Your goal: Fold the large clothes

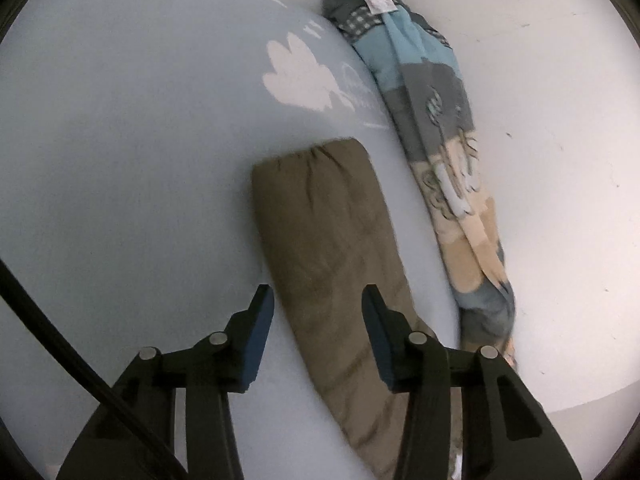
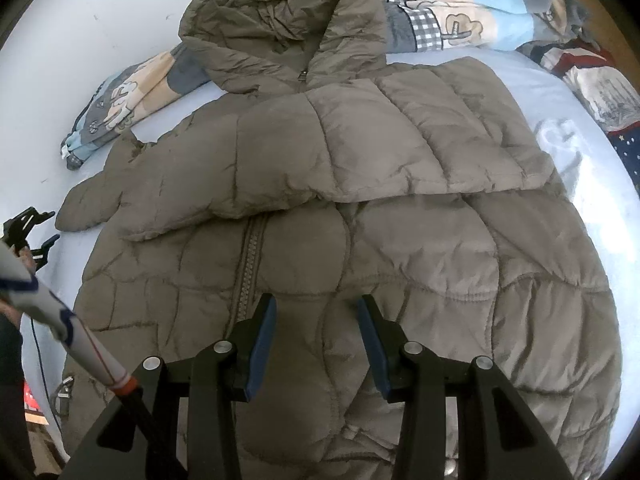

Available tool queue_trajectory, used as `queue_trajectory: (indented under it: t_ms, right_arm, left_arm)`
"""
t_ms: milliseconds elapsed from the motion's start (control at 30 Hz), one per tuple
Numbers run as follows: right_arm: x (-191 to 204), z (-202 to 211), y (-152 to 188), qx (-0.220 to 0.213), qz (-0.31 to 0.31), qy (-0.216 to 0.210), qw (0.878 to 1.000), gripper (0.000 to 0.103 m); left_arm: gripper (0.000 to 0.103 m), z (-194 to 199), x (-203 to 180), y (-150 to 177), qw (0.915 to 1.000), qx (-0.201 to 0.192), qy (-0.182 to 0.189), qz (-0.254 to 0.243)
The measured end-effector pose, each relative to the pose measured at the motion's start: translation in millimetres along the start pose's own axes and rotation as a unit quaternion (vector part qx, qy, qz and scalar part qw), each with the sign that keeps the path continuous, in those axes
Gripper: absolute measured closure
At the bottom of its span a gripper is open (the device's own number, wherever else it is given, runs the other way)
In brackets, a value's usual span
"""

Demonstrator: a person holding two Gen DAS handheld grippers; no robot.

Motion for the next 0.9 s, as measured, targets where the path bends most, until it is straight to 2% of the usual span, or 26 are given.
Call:
queue_trajectory:
  t_ms: [100,200,267,333,433,600,700,800,900]
  right_arm:
    - [3.5,-3.1,-0.9,0.0,0.004,0.002,1.0,0.057]
    - [5.7,-4.4,-1.7,-0.002,0.007,0.003,1.0,0.057]
    - [6.2,-5.1,-2.2,-0.004,0.006,0.004,1.0,0.057]
    - [5.5,-6.6,-2.7,-0.005,0.001,0.002,1.0,0.057]
    - [4.0,-7.1,-3.5,-0.006,-0.006,0.0,1.0,0.057]
    - [-0.5,-3.6,-7.6,-0.013,-0.02,0.0,1.0,0.057]
    - [-8.7,2.9,-11.0,-0.023,-0.037,0.001,0.999,0.057]
    - [-20.5,12.6,-14.8,-0.036,-0.059,0.001,0.998,0.057]
    - [-36.7,23.7,-19.0,-0.048,-0.086,0.003,0.995,0.057]
  left_arm:
    - [0.059,-12.6,9.8,-9.4,0.9999,-0.002,-0.014,-0.001]
    - [0.059,-18.8,16.8,-13.3,0.9998,-0.016,-0.002,0.006]
    - [0.059,-22.1,13.4,-14.0,0.9997,-0.021,-0.007,-0.005]
    - [0.084,-22.5,4.7,-12.2,0.999,-0.026,-0.017,-0.031]
    - [0.089,-18.8,-15.2,-8.0,0.997,-0.032,-0.021,-0.067]
    - [0.089,0.3,-64.1,6.5,0.9913,-0.026,0.005,-0.129]
    - [0.089,13.0,-107.6,24.8,0.9837,-0.012,0.029,-0.177]
    - [0.089,27.0,-161.1,55.6,0.9719,0.005,0.064,-0.227]
    - [0.089,37.5,-220.0,107.4,0.9534,0.031,0.096,-0.284]
Point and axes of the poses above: each gripper's, at about its wrist camera, not at the fingertips, and z roughly against the way its jaws point, x to its left, y to its underside, the point moved 1 cm from there along -z, roughly the way its jaws point, and after that the axes turned 15 degrees about y, right-handed, at the moved point
